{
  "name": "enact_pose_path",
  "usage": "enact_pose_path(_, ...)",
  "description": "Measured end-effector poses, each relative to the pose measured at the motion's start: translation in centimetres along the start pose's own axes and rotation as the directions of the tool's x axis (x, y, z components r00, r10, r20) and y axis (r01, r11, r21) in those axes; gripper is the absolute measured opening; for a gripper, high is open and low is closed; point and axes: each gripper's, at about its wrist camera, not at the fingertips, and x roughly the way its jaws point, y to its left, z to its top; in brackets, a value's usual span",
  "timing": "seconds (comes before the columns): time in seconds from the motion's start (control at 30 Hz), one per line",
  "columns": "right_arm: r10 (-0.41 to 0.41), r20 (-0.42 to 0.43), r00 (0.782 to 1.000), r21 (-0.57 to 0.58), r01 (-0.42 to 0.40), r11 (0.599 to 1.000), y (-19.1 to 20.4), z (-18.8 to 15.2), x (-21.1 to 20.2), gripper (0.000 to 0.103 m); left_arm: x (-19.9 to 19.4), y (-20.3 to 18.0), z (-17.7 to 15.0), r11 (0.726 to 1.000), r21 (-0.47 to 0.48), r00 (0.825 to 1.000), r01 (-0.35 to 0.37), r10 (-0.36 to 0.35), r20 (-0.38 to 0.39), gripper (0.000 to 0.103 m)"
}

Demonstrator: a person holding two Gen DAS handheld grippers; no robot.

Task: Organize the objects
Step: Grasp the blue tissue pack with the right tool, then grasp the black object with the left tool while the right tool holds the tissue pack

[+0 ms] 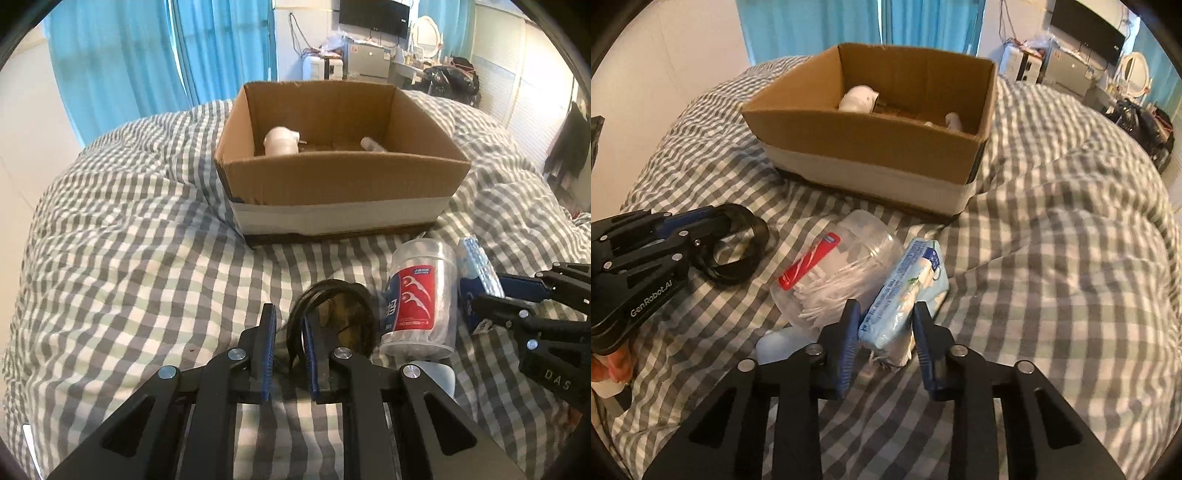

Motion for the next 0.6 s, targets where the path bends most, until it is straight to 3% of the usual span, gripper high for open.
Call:
enact_pose_path(0.23,-0.050,0.092,0.995,0.003,0.050,0.999,0.1,0.0,-3.6,0.024,-1.7,-0.3,0.0,1.000,-0.002,1.000,0.008,-0.008,0.024,0.009)
enact_pose_path(0.6,-0.045,0.186,0.982,-0.004,0.047,0.999,0.9,0.0,-8.1,0.024,-4.5,-0.1,0.0,0.999,0.007,0.998,0.037,-0.038,0.059,0.007)
